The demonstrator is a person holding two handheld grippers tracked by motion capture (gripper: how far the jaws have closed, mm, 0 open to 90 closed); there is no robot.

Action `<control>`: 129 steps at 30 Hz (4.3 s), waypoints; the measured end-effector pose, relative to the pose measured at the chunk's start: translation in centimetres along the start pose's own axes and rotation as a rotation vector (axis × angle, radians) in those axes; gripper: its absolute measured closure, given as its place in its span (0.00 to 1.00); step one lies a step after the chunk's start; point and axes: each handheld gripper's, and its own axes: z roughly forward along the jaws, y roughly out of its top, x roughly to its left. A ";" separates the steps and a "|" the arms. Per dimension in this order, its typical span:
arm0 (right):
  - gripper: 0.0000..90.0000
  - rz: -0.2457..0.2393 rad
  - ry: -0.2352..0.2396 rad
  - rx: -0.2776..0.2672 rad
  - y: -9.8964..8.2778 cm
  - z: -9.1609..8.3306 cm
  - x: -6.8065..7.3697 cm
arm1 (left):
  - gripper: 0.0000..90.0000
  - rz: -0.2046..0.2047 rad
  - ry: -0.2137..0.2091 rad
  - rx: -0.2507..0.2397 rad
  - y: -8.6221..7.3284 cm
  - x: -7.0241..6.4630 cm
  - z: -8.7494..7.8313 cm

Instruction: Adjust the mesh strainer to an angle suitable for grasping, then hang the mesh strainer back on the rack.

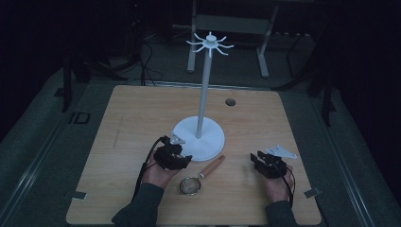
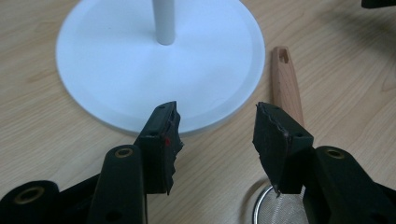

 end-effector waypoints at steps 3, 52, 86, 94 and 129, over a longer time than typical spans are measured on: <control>0.69 0.004 0.000 0.000 0.0 0.0 -0.1 | 0.56 0.010 -0.008 0.016 0.2 -0.3 0.4; 0.67 0.027 0.017 0.007 -0.4 0.3 -0.4 | 0.68 0.122 -0.152 0.358 2.5 -4.7 6.6; 0.67 0.029 0.007 0.004 -0.5 0.3 -0.5 | 0.77 0.166 -0.121 0.458 2.9 -5.1 7.5; 0.67 0.029 0.007 0.005 -0.5 0.3 -0.5 | 0.77 0.156 -0.121 0.404 3.1 -4.9 6.4; 0.66 0.023 -0.008 0.003 -0.7 0.4 -0.5 | 0.77 0.079 -0.070 0.174 4.3 -2.6 2.5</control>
